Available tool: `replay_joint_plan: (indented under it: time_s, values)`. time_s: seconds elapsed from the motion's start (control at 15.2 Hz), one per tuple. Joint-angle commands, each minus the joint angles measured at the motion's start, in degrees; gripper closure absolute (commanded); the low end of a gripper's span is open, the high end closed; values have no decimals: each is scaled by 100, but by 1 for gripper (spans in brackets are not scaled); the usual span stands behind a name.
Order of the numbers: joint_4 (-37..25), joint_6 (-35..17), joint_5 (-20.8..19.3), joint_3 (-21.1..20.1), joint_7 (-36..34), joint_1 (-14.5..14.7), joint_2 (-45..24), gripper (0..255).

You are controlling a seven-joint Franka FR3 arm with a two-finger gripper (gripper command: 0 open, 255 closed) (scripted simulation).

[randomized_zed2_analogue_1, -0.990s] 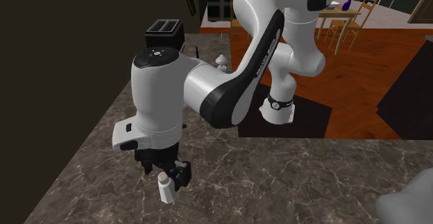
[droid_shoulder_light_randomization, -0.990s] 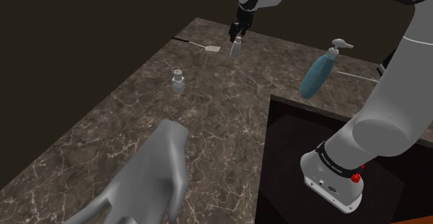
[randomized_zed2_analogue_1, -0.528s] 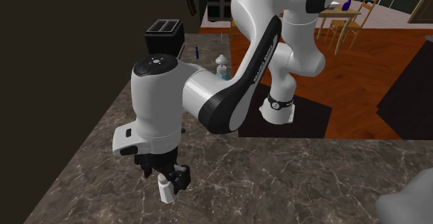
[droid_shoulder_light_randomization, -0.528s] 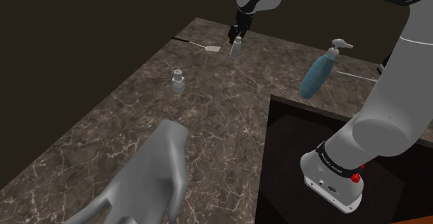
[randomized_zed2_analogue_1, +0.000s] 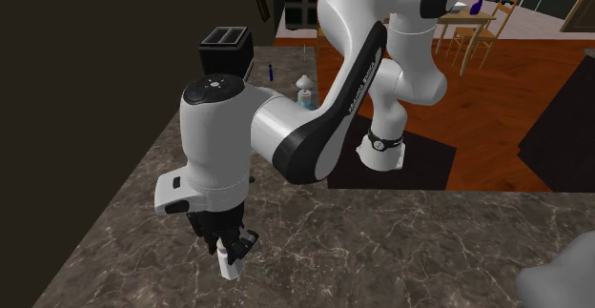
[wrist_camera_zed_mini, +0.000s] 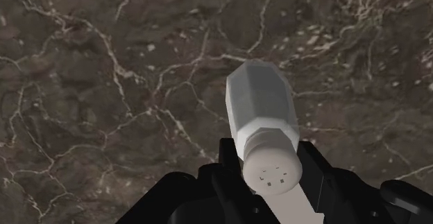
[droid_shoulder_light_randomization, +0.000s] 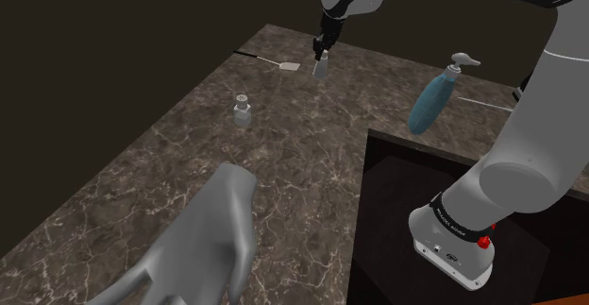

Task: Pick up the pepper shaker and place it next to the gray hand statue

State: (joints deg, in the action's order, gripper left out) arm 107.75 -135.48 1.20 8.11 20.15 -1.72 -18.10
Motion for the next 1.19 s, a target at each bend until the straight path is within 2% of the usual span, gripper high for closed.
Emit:
replay_joint_plan:
  time_s: [0.0,0.2,1.12]
  values:
    - [1,0,0,0,0,0,-1,255]
    - [2,-1,0,0,0,0,-1,255]
    - [-520,948,-75,28,-30,22,430,255]
